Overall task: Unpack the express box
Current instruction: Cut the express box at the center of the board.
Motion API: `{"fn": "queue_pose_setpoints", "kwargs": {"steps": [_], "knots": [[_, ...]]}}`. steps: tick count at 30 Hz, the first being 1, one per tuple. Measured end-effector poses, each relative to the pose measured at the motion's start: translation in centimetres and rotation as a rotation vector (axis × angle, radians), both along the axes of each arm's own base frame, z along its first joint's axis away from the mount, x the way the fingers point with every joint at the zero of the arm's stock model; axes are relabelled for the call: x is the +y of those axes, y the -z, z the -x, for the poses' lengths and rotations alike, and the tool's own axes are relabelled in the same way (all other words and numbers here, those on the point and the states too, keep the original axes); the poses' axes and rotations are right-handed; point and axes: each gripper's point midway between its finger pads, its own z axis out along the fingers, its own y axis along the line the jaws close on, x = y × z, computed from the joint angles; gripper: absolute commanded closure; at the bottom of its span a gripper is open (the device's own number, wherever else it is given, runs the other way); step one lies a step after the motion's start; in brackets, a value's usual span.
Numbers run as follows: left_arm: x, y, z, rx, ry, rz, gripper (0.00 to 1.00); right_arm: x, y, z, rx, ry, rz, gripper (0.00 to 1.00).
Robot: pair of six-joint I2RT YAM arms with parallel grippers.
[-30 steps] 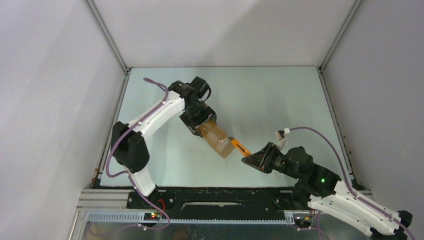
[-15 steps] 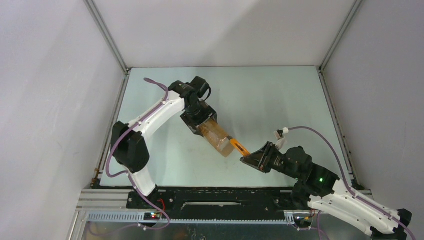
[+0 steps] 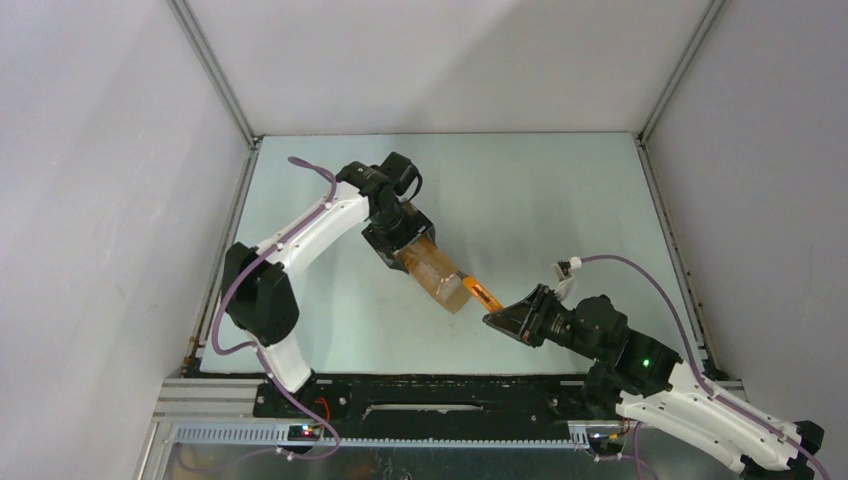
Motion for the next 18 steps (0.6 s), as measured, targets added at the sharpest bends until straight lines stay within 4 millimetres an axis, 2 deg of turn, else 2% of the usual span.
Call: {"fn": "queue_pose_setpoints", "kwargs": {"steps": [7, 18], "knots": [[0.08, -0.06, -0.09, 0.002, -0.005, 0.004, 0.44, -0.37, 0.76, -0.09, 0.019, 0.018, 0.026, 1.00], [0.14, -0.03, -0.01, 0.000, -0.005, 0.009, 0.44, -0.23, 0.53, -0.22, 0.013, 0.019, 0.018, 1.00]]}}
